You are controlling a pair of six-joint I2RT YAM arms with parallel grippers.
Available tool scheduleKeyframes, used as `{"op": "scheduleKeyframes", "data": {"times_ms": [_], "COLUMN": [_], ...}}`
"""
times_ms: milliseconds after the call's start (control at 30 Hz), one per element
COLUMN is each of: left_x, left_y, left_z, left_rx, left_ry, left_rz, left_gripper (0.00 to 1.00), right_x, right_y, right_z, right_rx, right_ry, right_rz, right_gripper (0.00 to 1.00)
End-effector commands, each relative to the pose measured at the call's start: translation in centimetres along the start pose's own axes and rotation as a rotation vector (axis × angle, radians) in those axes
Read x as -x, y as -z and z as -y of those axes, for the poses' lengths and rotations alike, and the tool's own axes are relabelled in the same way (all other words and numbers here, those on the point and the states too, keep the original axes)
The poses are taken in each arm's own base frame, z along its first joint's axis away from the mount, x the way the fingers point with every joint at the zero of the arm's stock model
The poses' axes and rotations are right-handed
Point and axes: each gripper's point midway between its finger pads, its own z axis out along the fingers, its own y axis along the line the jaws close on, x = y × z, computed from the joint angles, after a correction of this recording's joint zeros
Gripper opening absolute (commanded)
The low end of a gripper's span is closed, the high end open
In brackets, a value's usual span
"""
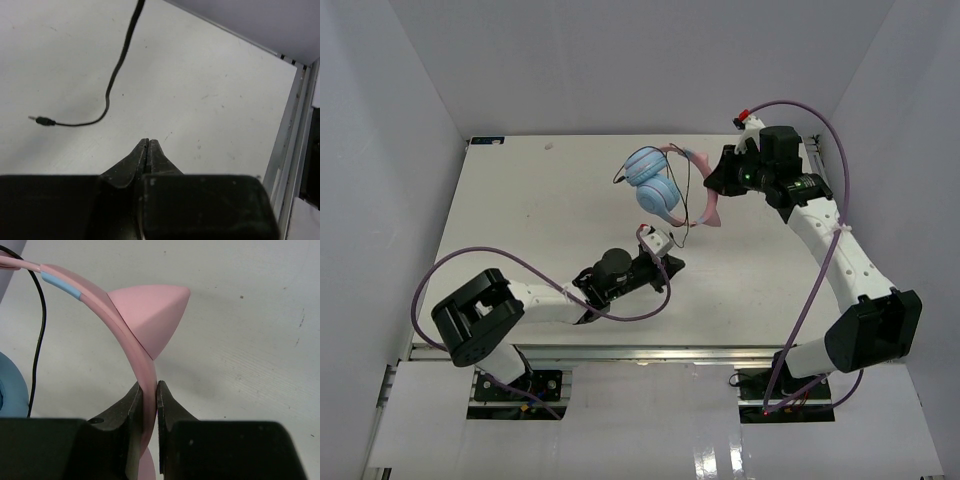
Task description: Wrap the headphones
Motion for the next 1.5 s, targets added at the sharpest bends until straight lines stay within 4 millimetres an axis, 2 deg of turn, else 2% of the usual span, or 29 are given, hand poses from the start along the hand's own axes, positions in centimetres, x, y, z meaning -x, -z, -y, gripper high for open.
{"op": "scheduleKeyframes", "data": {"times_ms": [0,33,67,100,167,233,333,400,533,667,700,733,800,833,867,900,1000,1067,1133,1200,1300,1367,1467], "left_x": [3.1,3.0,2.9,2.2,1.3,0.8,0.9,1.7,1.8,1.1,0.9,0.3,0.4,0.4,0.2,0.1,-0.3,0.0,-1.1,-1.7,-2.8,-3.1,-3.4], "left_y": [1.0,1.5,1.8,2.4,3.2,3.3,2.6,1.2,-1.2,-3.0,-3.4,-3.8,-4.1,-4.0,-3.8,-3.5,-2.1,-0.9,0.4,1.1,2.5,3.4,3.7], "left_z": [0.5,0.7,0.7,0.7,0.4,0.1,0.8,2.0,4.2,4.3,4.0,3.7,3.1,3.0,2.9,2.8,2.7,2.6,2.4,1.9,0.7,-0.8,-1.5], "left_rx": [-0.027,-0.038,-0.043,-0.045,-0.03,-0.015,-0.065,-0.137,-0.27,-0.287,-0.273,-0.26,-0.231,-0.222,-0.217,-0.215,-0.218,-0.228,-0.25,-0.245,-0.246,-0.237,-0.27], "left_ry": [-0.03,-0.031,-0.04,-0.053,-0.076,-0.107,-0.144,-0.169,-0.154,-0.132,-0.129,-0.125,-0.126,-0.129,-0.129,-0.132,-0.135,-0.133,-0.129,-0.133,-0.12,-0.103,-0.099], "left_rz": [0.193,0.204,0.212,0.206,0.199,0.184,0.183,0.205,0.205,0.183,0.176,0.16,0.163,0.167,0.161,0.158,0.157,0.166,0.132,0.108,0.071,0.056,0.025], "left_gripper": [0.44,0.61,0.72,0.75,0.9,0.92,0.92,0.91,0.87,0.75,0.69,0.56,0.24,0.18,0.05,0.01,0.0,0.0,0.02,0.05,0.08,0.15,0.25], "right_x": [4.4,4.4,4.3,4.2,3.9,3.9,3.6,3.4,3.0,3.2,3.2,3.3,3.3,3.3,3.4,3.3,2.9,1.8,0.8,-0.4,-2.1,-3.4,-5.4], "right_y": [3.2,3.3,3.3,3.2,3.0,2.9,2.8,2.8,2.8,3.2,3.3,3.4,3.5,3.6,3.7,3.7,3.8,4.3,5.1,6.1,6.0,5.8,5.9], "right_z": [-2.3,-2.2,-2.2,-2.2,-2.1,-2.4,-2.8,-3.1,-3.6,-4.1,-4.2,-4.2,-4.2,-4.1,-4.1,-3.9,-3.5,-4.5,-5.1,-6.9,-6.7,-6.5,-7.2], "right_rx": [0.062,0.056,0.055,0.057,0.062,0.076,0.101,0.115,0.146,0.153,0.155,0.155,0.149,0.143,0.139,0.131,0.122,0.24,0.372,0.525,0.571,0.608,0.7], "right_ry": [0.043,0.047,0.049,0.049,0.04,0.032,0.018,0.009,-0.001,0.012,0.013,0.014,0.021,0.029,0.036,0.05,0.095,0.193,0.244,0.297,0.387,0.428,0.466], "right_rz": [0.138,0.135,0.13,0.125,0.114,0.108,0.095,0.089,0.079,0.083,0.083,0.085,0.09,0.09,0.092,0.091,0.084,0.062,0.049,0.034,0.007,-0.027,-0.08], "right_gripper": [0.08,0.08,0.08,0.08,0.08,0.08,0.08,0.08,0.08,0.08,0.08,0.08,0.08,0.08,0.08,0.08,0.08,0.08,0.08,0.08,0.08,0.08,0.08]}}
